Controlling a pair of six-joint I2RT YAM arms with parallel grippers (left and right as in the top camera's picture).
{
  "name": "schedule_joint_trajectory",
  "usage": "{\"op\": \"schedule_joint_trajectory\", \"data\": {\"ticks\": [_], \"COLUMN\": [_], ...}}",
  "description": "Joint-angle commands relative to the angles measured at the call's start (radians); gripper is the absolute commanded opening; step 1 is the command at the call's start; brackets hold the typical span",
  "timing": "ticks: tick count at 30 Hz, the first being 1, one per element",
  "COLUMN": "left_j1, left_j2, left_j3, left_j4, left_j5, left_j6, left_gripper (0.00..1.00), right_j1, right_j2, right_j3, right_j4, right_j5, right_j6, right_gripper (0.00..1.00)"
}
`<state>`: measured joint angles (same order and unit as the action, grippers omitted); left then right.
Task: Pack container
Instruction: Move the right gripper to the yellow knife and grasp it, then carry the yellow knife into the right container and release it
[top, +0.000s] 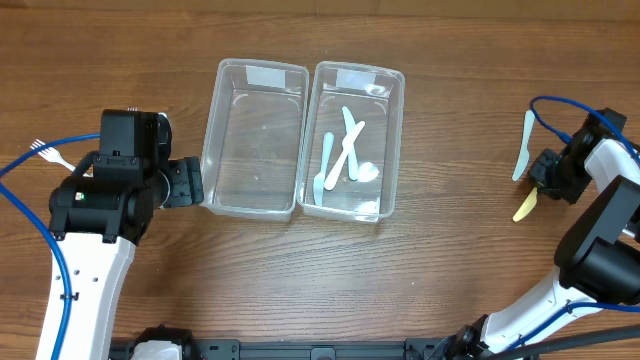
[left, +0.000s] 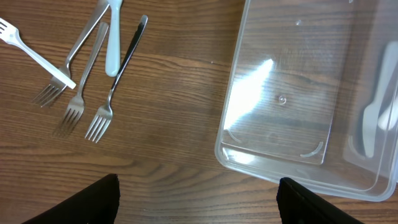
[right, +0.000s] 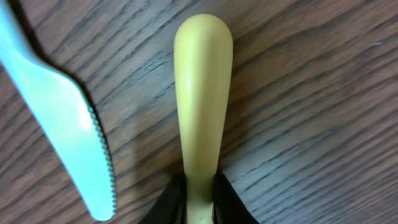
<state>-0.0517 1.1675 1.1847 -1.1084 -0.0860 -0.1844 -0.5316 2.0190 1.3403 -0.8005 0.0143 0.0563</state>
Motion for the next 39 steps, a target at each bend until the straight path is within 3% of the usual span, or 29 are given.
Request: {"op": "schedule_joint_trajectory", "data": {"ticks": [1,10,15,20,28,39], "left_j1": [0.003,0.003,0.003,0.003,0.003,0.003], "left_j2": [-0.001,-0.001,-0.001,-0.001,-0.001,-0.001], "left_j3": [0.023,0.023,0.023,0.023,0.023,0.023], "left_j4": [-0.002,-0.008,-0.008,-0.006,-0.006,-0.006], "left_j5": [0.008,0.008,0.009,0.009,0.009,0.009], "left_j6": [0.005,0.005,0.004,0.004,0.001,0.002], "left_gripper": [0.80,0.80,0.81,0.81,0.81,0.81], "right_j1": [0.011,0.134,0.341,0.604,0.861,0.938], "right_j2": [-0.010,-0.266,-0.373,-0.380,-0.256,0.005], "right_j3": [0.032,0.135,0.244,0.323,0.322,0.322], "right_j4": [-0.020,-0.137,-0.248,-0.271,-0.225,-0.217], "right_j5": [-0.043,-0.082,-0.095,-0.084,-0.068,-0.069], "right_j6": [0.023,0.022,0.028,0.136,0.212,0.206], "right_gripper": [0.07,0.05,0.04,0.04,0.04,0.07]}}
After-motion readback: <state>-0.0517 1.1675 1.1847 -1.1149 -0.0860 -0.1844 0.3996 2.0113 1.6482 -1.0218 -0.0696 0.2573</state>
